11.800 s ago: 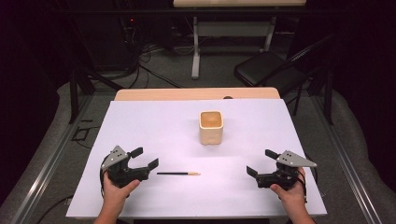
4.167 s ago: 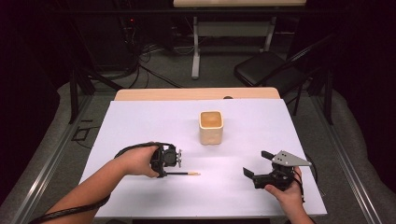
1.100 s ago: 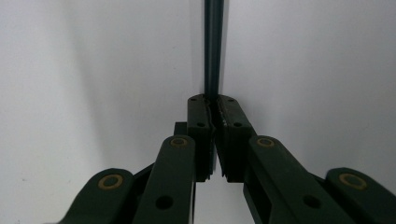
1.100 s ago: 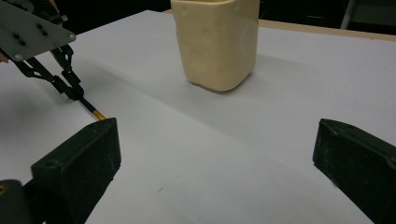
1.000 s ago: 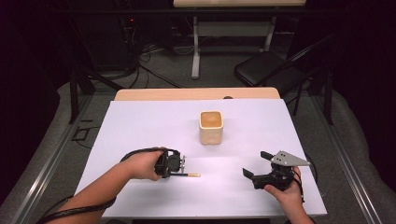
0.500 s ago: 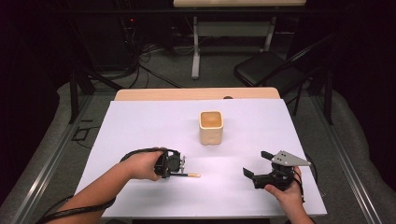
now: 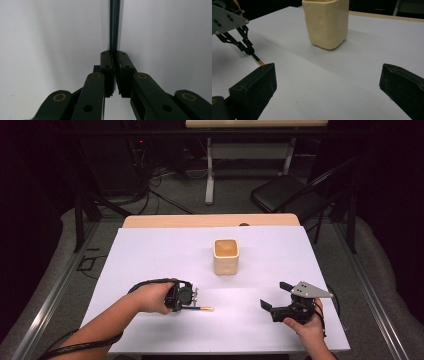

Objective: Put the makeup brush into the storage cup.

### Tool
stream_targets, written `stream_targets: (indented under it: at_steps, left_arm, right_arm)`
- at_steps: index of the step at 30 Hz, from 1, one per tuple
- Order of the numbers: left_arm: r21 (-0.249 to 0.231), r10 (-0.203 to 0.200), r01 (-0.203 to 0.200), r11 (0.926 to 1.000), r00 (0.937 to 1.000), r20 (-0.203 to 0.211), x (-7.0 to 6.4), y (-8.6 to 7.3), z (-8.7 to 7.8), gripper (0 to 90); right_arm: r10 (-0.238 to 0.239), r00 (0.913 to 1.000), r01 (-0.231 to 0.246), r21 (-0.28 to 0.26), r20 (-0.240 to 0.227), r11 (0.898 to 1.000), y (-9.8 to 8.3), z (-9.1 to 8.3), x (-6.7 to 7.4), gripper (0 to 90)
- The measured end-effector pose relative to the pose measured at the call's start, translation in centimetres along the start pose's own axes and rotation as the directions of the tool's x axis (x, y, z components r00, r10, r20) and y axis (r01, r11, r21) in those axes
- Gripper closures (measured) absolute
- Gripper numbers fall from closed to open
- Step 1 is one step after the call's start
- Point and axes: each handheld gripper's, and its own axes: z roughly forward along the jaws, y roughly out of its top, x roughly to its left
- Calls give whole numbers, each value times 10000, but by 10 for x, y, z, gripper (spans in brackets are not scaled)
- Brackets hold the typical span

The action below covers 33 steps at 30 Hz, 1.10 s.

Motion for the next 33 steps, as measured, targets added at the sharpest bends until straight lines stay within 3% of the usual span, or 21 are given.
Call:
stream_targets:
  at_steps: [28, 33]
  left_arm:
    - [-47, -145, 144, 9999, 9996, -230, 3, -4, -19, 847]
    - [-197, -222, 214, 9996, 9989, -424, 4, -7, -28, 847]
  right_arm:
    - [2, 10000, -2, -13, -15, 10000, 0, 0, 0, 9]
    - [12, 10000, -12, -18, -13, 10000, 0, 0, 0, 10]
